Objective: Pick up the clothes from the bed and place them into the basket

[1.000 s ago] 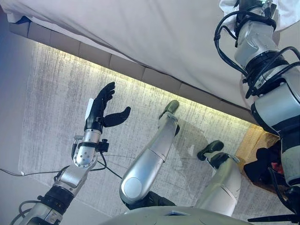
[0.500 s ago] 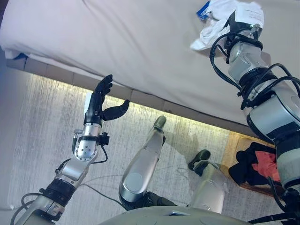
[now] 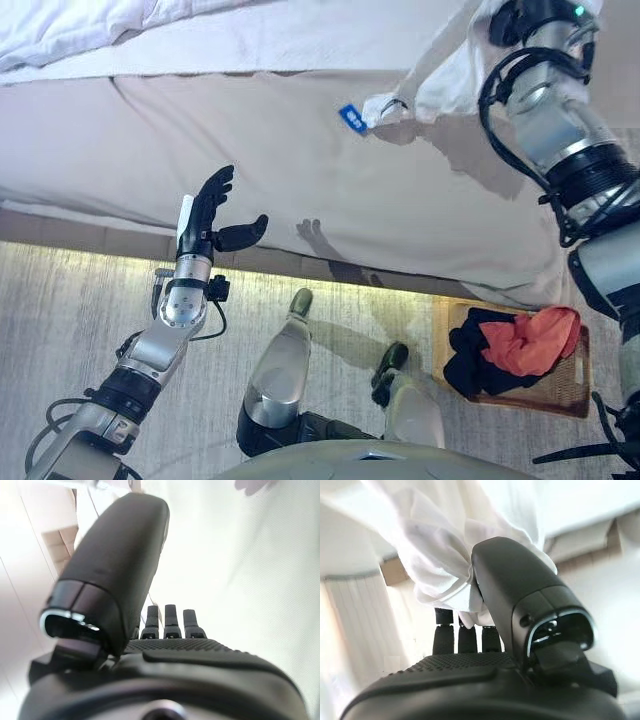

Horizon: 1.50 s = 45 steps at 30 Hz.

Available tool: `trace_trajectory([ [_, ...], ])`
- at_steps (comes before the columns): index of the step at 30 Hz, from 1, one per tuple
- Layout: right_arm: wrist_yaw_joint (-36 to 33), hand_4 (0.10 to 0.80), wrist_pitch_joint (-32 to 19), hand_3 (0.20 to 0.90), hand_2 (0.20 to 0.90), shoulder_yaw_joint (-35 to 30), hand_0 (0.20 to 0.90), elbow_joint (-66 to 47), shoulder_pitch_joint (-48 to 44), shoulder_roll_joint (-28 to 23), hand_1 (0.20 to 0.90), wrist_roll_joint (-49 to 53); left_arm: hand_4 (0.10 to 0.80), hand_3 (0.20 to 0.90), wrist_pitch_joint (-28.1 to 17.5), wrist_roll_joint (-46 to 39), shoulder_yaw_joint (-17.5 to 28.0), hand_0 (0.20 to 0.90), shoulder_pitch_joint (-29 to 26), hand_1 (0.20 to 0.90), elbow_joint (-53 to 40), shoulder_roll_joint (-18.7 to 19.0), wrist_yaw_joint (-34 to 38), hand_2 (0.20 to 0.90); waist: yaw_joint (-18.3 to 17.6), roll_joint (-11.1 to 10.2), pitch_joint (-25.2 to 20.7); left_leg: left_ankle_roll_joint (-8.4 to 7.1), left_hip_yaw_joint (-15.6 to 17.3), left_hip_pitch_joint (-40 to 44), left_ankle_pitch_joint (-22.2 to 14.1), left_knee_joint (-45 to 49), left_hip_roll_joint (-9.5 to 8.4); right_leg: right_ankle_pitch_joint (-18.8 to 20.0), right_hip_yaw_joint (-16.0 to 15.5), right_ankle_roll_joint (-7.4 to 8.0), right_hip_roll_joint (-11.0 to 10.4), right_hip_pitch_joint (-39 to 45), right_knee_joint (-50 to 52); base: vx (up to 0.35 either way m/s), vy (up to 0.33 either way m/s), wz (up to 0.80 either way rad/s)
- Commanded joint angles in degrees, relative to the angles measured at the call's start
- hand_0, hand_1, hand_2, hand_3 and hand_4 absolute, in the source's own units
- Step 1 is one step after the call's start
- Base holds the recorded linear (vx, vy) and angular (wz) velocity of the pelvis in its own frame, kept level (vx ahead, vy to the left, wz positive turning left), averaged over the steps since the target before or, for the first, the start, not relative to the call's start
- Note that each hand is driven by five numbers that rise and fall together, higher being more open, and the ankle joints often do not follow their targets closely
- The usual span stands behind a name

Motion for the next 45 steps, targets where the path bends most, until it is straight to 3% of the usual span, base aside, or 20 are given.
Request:
trace_trajectory([
  [1,-4.5,0.1,-1.7,0.2,0.3,0.9,0.3,-4.0,-3.5,-5.2,0.3,-2.1,0.8,0.9,-1.7,1.7,1.7,0.9,3.4,0.9,0.6,-0.3,-1.5,0.9,-3.0,-3.1,-14.2,1.2,1.7,1.7,-1.8,-2.1,2.81,0.2,-0.8,-0.99,-1.1,1.3,1.5,0.078,-0.043,-0.08],
  [7,-3.7,0.1,-3.8,0.2,0.3,-3.5,0.3,-7.4,-0.5,-10.2,0.3,-1.1,0.8,0.9,-1.4,1.3,2.1,0.9,5.8,0.9,1.2,-0.6,-3.7,0.9,-6.6,-3.7,-19.8,0.2,4.4,7.1,-0.6,-7.5,5.21,1.1,1.8,-0.2,0.8,3.9,-2.2,0.083,-0.026,-0.2],
  [14,-3.3,0.1,-6.1,0.2,0.3,-7.3,0.3,-7.6,1.6,-14.1,0.3,1.6,0.8,0.9,-2.0,0.4,0.1,0.9,4.0,0.9,4.0,-1.6,-3.3,0.9,-11.0,-3.6,-23.7,-1.89,7.5,11.6,3.2,-16.4,7.87,4.1,4.3,0.89,3.0,5.1,-8.8,0.035,-0.01,-0.27],
  [23,0.2,0.1,-5.2,0.2,0.3,-12.4,0.3,-11.5,8.1,-15.1,0.3,-0.3,0.8,0.9,-3.4,1.7,-1.2,0.9,0.8,0.9,8.3,-3.9,-3.8,0.9,-15.8,-3.3,-25.2,-3.28,10.2,12.4,3.5,-18.7,9.31,6.3,8.0,0.75,5.2,4.5,-13.6,-0.013,-0.027,-0.28],
  [28,1.5,0.1,-5.1,0.2,0.3,-15.3,0.3,-12.9,13.4,-13.8,0.3,1.3,0.8,0.9,-2.9,2.6,-0.7,0.9,0.5,0.9,8.2,-5.0,-4.1,0.9,-17.5,-3.1,-25.2,-3.39,12.1,13.5,3.0,-18.7,9.94,6.4,9.6,0.48,5.6,4.2,-13.8,-0.011,-0.044,-0.24],
  [31,2.4,0.1,-4.3,0.2,0.3,-19.2,0.3,-15.4,18.7,-10.5,0.3,-0.2,0.8,0.9,-2.9,2.8,-0.9,0.9,-0.6,0.9,9.5,-6.1,-4.5,0.9,-18.8,-2.8,-24.9,-3.49,13.0,13.8,3.3,-18.7,10.34,6.8,11.0,0.13,6.1,3.4,-13.5,-0.04,-0.035,-0.15],
  [45,9.3,0.1,-4.4,0.2,0.3,-20.5,0.3,-14.5,30.3,-1.9,0.3,-1.3,0.8,0.9,-2.2,7.1,-0.5,0.9,-2.2,0.9,12.1,-10.5,-3.3,0.9,-21.0,-2.0,-23.4,-3.84,15.0,15.2,2.5,-18.7,10.98,6.8,12.5,-0.7,7.2,2.9,-14.0,-0.012,-0.001,-0.09],
])
